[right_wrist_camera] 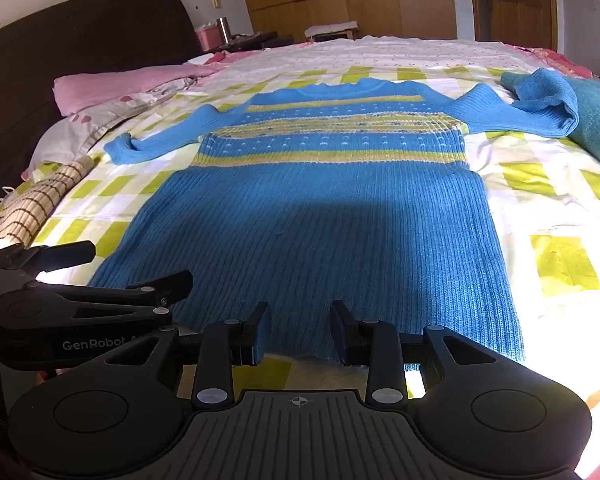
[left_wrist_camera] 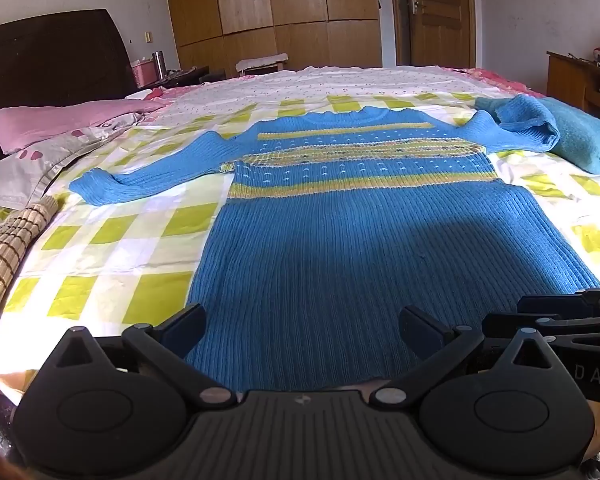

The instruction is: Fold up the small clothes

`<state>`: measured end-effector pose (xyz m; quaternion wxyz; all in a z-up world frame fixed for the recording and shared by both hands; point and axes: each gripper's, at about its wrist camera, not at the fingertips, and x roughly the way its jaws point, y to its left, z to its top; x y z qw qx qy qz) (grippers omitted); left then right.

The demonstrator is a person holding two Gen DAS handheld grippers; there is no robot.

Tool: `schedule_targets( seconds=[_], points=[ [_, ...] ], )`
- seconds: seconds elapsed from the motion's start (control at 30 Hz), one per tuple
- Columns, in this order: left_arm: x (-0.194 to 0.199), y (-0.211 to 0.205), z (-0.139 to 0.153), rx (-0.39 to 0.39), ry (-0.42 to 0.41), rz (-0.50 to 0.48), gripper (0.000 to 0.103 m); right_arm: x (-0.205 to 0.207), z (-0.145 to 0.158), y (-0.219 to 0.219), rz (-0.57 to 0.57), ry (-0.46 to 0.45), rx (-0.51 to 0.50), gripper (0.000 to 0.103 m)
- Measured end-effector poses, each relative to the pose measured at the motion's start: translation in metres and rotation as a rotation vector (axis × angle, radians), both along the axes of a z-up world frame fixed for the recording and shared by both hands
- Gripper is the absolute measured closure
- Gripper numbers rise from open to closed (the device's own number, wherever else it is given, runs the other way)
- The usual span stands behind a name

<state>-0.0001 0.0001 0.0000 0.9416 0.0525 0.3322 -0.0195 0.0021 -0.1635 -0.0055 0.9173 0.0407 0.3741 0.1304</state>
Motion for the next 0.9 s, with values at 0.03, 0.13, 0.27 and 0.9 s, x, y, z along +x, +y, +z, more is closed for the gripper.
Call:
schedule_targets(
  seconds=[0.03,0.13,0.27,0.9],
  points=[
    [0.0000,0.0002,0.0000,-0.002,0.001,0.000,0.000,0.0000,0.0000,-0.0001,0.000,0.000,0.000,0.070],
    [-0.0003,0.0007,-0.0002,-0.005,0.004,0.000,0.000,0.0002,0.0000,-0.0002,0.000,0.003,0.001,0.070],
    [0.0013,0.0028,-0.0032,-0.006,0.008,0.000,0.000,0.0003,-0.0002,0.0003,0.001,0.004,0.001,0.070],
    [0.0022,0.0004,-0.0043,-0.012,0.020,0.004,0.000,-0.0019,0.0010,-0.0001,0.008,0.005,0.000,0.070]
  ],
)
